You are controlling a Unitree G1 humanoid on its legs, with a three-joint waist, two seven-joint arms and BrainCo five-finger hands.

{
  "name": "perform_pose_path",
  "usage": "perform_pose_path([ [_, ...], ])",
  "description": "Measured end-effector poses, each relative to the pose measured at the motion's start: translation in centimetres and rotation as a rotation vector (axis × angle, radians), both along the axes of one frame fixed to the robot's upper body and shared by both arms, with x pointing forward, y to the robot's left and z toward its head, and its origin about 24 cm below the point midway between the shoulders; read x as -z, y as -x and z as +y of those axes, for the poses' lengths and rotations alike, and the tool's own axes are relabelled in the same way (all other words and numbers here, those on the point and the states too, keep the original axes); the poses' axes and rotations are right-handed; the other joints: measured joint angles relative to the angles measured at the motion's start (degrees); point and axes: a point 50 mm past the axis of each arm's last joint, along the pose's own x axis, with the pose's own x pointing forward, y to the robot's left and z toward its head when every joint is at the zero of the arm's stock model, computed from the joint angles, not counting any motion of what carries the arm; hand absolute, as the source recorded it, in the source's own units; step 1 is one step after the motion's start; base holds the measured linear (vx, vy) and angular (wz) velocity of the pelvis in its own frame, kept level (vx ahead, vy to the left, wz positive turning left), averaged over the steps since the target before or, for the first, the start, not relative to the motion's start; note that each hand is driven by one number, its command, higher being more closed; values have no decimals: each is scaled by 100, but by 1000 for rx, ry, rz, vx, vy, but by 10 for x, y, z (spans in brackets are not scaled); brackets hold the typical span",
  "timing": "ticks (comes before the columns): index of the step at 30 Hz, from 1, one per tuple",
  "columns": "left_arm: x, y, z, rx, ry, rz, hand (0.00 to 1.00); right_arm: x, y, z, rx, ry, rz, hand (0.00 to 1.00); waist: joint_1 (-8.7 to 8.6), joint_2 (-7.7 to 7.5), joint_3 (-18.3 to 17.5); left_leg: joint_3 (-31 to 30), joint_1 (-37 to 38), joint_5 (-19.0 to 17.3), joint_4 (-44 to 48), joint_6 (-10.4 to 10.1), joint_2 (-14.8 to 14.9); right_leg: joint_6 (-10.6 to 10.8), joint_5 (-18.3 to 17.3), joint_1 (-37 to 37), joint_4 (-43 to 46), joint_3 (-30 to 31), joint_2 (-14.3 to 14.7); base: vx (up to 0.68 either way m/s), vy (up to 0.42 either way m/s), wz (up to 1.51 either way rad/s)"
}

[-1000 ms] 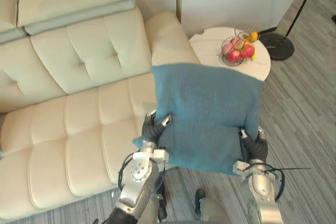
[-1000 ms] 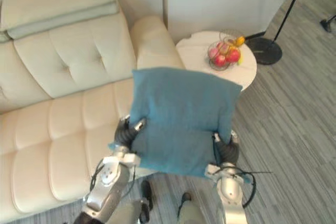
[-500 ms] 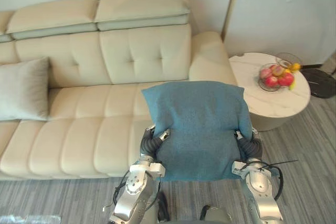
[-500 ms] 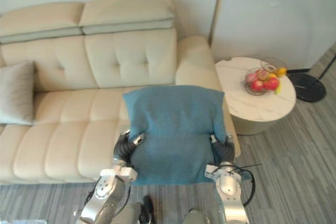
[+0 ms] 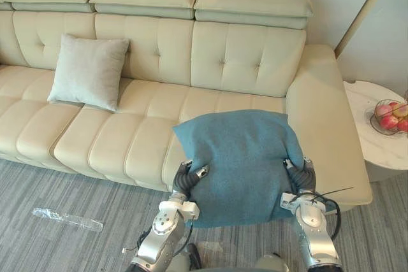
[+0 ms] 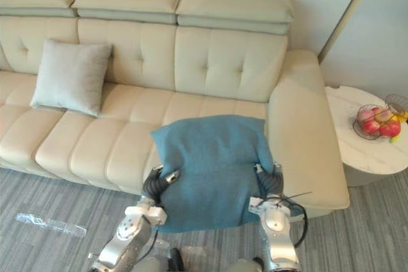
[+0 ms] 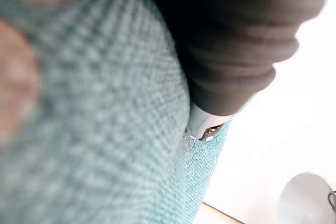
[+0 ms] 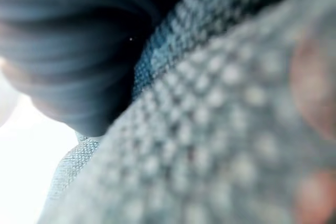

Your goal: Pick up cushions and gather them together orderly.

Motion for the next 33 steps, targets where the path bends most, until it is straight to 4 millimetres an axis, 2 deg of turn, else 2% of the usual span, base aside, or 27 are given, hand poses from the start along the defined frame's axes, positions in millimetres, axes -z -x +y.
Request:
perform_pose_path([
  [2,-1,0,-1,13,3,-5,100,-1,0,-2,-4,7,-3,100,-76,-33,-2,-6,234,154,-508,29,-182,21,-312,-219,-255,23,508,112,91,24],
  [4,-2,-1,-3,25,-2,-13,100,-2,1,-4,-4,12,-3,100,-98,-8,40,-15,402,200,-804,42,-315,-55,-284,-431,-961,-244,1011,196,30,10],
  [6,-2,-1,-5,34,-7,-14,100,0,3,-7,4,10,5,100,-154,15,60,-106,556,218,-924,2,-403,-159,61,-399,-1771,-464,1240,228,-21,35],
  [7,-2,-1,-6,42,-8,-15,100,2,7,-8,12,6,15,100,-194,-18,53,-184,674,209,-952,-12,-483,-295,312,-370,-2093,-431,1288,389,-76,63],
  [8,-2,0,-10,56,-2,-15,100,3,12,-9,27,-8,17,100,-225,-30,46,-316,736,129,-845,-19,-533,-593,706,-290,-2144,-380,1296,522,-108,58],
  [9,-3,0,-15,62,16,-10,100,1,15,-13,42,-13,9,100,-234,152,61,-371,737,29,-667,-98,-372,-579,608,-167,-2075,-552,1343,462,-93,53],
  [10,-5,-1,-17,65,23,-17,100,-3,18,-13,49,-24,-7,100,-235,169,59,-322,721,-5,-360,-157,-294,-649,432,-55,-1976,-660,1324,487,-125,40],
  [12,-7,-1,-19,65,36,-22,100,-14,25,-14,50,-17,-42,100,-205,185,68,-114,579,-138,828,-329,40,-707,287,423,-1972,-783,1403,452,-156,21],
  [14,-16,2,-19,59,67,-57,100,-37,33,-14,41,5,-129,100,-83,144,86,68,64,130,2888,-306,572,-788,20,991,-2064,-700,1544,359,-78,-22],
  [15,-22,5,-19,53,90,-82,100,-47,34,-13,35,14,-179,100,11,57,100,169,-144,13,3576,-261,804,-710,-231,1215,-2129,-524,1570,312,-20,-52],
  [16,-26,6,-21,45,113,-98,100,-54,33,-13,30,19,-212,100,70,107,40,159,-314,-147,3831,-257,1009,-761,-297,1284,-2119,-398,1630,275,34,-71],
  [17,-31,5,-22,41,131,-121,100,-60,31,-12,25,21,-249,100,130,105,33,141,-461,-337,3764,-206,1145,-730,-343,1402,-2155,-224,1632,245,81,-84],
  [18,-35,5,-22,31,144,-138,100,-63,28,-11,21,20,-266,100,207,78,20,82,-552,-490,3422,-133,1152,-702,-385,1437,-2169,-2,1584,289,146,-87],
  [19,-37,4,-22,24,152,-148,100,-65,26,-10,19,19,-277,100,278,81,16,-42,-611,-537,3044,-143,1111,-661,-389,1439,-2174,159,1549,268,207,-94],
  [21,-38,4,-21,20,154,-147,100,-63,24,-10,21,16,-272,100,362,93,12,-565,-605,-491,1891,-324,975,-507,-413,1508,-2180,480,1490,220,248,-83],
  [22,-36,5,-21,20,153,-140,100,-61,24,-11,24,18,-262,100,361,126,-9,-843,-552,-205,1241,-416,925,-377,-448,1526,-2154,568,1492,184,254,-63],
  [23,-35,6,-22,19,156,-133,100,-61,24,-11,22,23,-258,100,359,242,-79,-997,-498,284,742,-405,950,-254,-497,1518,-2145,657,1556,243,365,-65],
  [24,-31,7,-20,19,145,-113,100,-56,23,-11,23,20,-239,100,337,261,-167,-1041,-455,530,627,-783,958,-69,-573,1513,-2123,833,1558,252,341,-57],
  [27,-28,8,-18,23,127,-99,100,-43,27,-8,49,-21,-185,100,321,-209,-283,-647,-176,489,338,-602,487,115,-619,1475,-2122,1051,1058,204,281,-35],
  [28,-27,9,-17,25,121,-97,100,-39,27,-7,53,-28,-173,100,313,-274,-325,-588,-143,482,293,-577,385,170,-603,1468,-2152,1130,955,104,163,-23],
  [33,-25,8,-14,33,78,-101,100,-22,19,-6,49,-43,-106,100,283,-281,-385,-483,108,472,20,-480,200,225,-537,1597,-2430,1207,808,59,96,-13],
])
